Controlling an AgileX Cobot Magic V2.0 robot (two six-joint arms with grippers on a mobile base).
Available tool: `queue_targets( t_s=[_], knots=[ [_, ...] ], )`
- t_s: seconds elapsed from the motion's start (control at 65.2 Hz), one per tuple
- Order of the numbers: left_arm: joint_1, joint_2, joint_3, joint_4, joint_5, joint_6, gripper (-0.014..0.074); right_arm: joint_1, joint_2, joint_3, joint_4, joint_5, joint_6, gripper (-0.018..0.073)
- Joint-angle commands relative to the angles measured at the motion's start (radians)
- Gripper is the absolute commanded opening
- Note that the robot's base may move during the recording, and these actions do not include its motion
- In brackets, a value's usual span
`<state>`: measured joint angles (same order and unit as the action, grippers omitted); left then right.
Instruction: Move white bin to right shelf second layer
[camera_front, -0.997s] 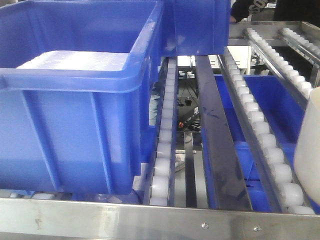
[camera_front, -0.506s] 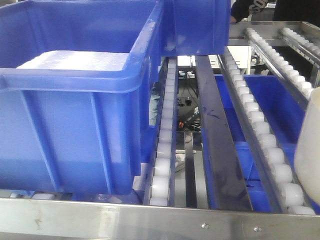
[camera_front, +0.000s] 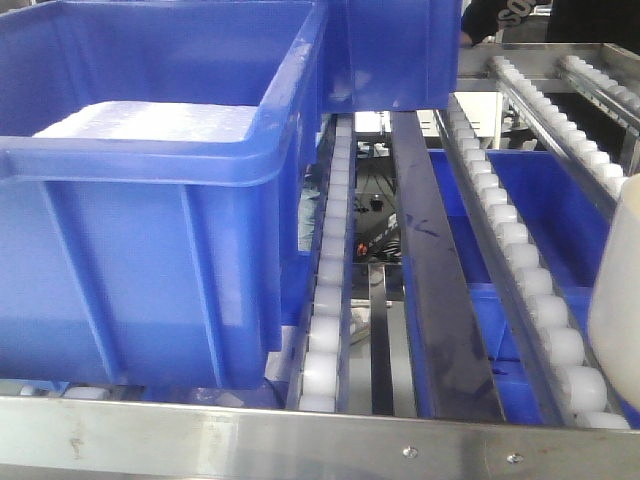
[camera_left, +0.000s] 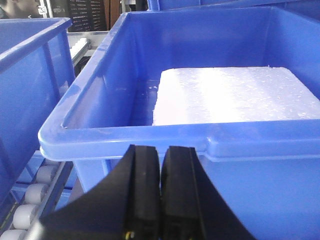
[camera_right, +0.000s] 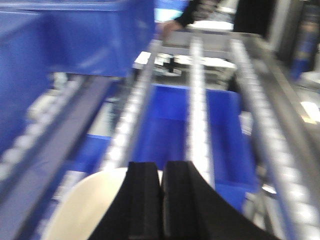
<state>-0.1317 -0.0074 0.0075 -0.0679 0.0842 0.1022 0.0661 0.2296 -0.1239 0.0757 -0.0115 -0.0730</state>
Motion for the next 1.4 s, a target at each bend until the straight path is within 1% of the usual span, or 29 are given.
queue_targets(
  t_s=[0.0,0.245,0.291,0.414,0.491,1.38],
  knots=[
    [-0.004,-0.016,0.037,-0.006,-0.084,-0.003,0.0085,0.021,-0.01,0.014,0.001,-0.129,0.004,0.0053],
    [-0.004,-0.016,0.037,-0.006,-0.084,-0.003,0.0085,-0.041,-0.112,0.141,0.001,-0.128,0.005,0.0053],
    [-0.004,-0.016,0.037,-0.006,-0.084,-0.003,0.0085,-0.048,-0.149,0.138,0.001,-0.055,0.005,0.0053],
    [-0.004,-0.016,0.037,-0.006,-0.084,-0.003,0.0085,-0.069,-0.268,0.139,0.001,0.003,0.005,0.0053],
    [-0.004,-0.014,0.037,-0.006,-0.084,-0.003,0.0085,-0.08,-0.251,0.139,0.001,-0.022,0.005,0.0053],
    [-0.004,-0.014,0.037,-0.006,-0.084,-0.003,0.0085,-0.08,-0.26,0.138,0.001,-0.011,0.004,0.0053]
  ],
)
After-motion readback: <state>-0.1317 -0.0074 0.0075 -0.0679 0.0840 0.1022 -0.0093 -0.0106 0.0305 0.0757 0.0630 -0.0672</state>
